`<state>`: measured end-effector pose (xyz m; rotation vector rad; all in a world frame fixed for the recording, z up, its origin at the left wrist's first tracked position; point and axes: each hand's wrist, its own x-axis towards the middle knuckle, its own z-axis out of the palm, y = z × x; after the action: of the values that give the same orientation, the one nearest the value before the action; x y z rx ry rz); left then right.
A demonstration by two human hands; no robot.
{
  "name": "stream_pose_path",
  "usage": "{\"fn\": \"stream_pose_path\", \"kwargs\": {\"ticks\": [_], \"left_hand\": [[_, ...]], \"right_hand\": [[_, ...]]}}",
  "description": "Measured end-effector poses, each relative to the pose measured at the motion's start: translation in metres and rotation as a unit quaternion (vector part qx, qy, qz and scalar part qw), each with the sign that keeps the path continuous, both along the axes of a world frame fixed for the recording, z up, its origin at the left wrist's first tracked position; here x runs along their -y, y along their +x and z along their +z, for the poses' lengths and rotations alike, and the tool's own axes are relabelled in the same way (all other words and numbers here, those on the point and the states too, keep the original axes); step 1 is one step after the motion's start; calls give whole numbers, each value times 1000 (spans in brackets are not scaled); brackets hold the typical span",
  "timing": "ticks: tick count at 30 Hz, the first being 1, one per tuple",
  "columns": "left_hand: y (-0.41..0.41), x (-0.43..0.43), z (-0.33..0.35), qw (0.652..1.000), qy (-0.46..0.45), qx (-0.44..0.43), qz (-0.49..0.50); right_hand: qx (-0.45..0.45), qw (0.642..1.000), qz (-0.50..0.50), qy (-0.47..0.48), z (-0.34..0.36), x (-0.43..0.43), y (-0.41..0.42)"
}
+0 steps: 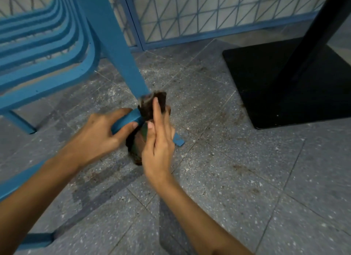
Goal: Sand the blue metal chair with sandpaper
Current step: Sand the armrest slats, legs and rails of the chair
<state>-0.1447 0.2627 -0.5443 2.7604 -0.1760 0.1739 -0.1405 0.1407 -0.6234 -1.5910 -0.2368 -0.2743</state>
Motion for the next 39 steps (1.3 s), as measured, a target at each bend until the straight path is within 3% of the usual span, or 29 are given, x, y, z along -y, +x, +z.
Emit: {"fn": "stream_pose_path", "kwargs": {"ticks": [5, 8, 11, 14, 18, 21, 24, 28, 32, 34, 37, 39], "left_hand": [[1, -2, -1, 1000, -1, -9, 20], [1, -3, -1, 1000, 0, -20, 20], [2, -4, -1, 999, -1, -25, 20], [2, -5, -2, 1000, -6, -22, 18], [2, -7, -3, 1000, -15, -20, 14], [2, -7, -4, 1000, -19, -15, 5], [2, -7, -5, 999, -28, -15, 5], [2, -7, -4, 999, -28, -19, 3], [2, -6, -2, 999, -25, -26, 8], [2, -6, -2, 999, -25, -27, 9], [2, -6, -3, 999, -26, -30, 14], [2, -6, -3, 999, -24, -29, 18]], "right_hand": [[-210, 978, 11, 1, -72, 1, 3], [-362, 932, 4, -4, -95, 10, 22], [-452, 891, -29, 22, -89, 9, 45], [-428, 901, -26, 59, -51, 2, 44], [-247, 967, 42, 42, -5, 8, 7], [-189, 981, 35, 2, -17, 4, -3], [-233, 972, 19, -11, -48, -1, 5], [-380, 925, 1, -21, -84, 10, 23], [-454, 888, -54, -44, -98, 16, 52], [-441, 895, -65, -21, -91, 14, 57], [-318, 948, -36, 3, -72, 13, 39], [-280, 960, -11, 4, -66, 11, 22]]}}
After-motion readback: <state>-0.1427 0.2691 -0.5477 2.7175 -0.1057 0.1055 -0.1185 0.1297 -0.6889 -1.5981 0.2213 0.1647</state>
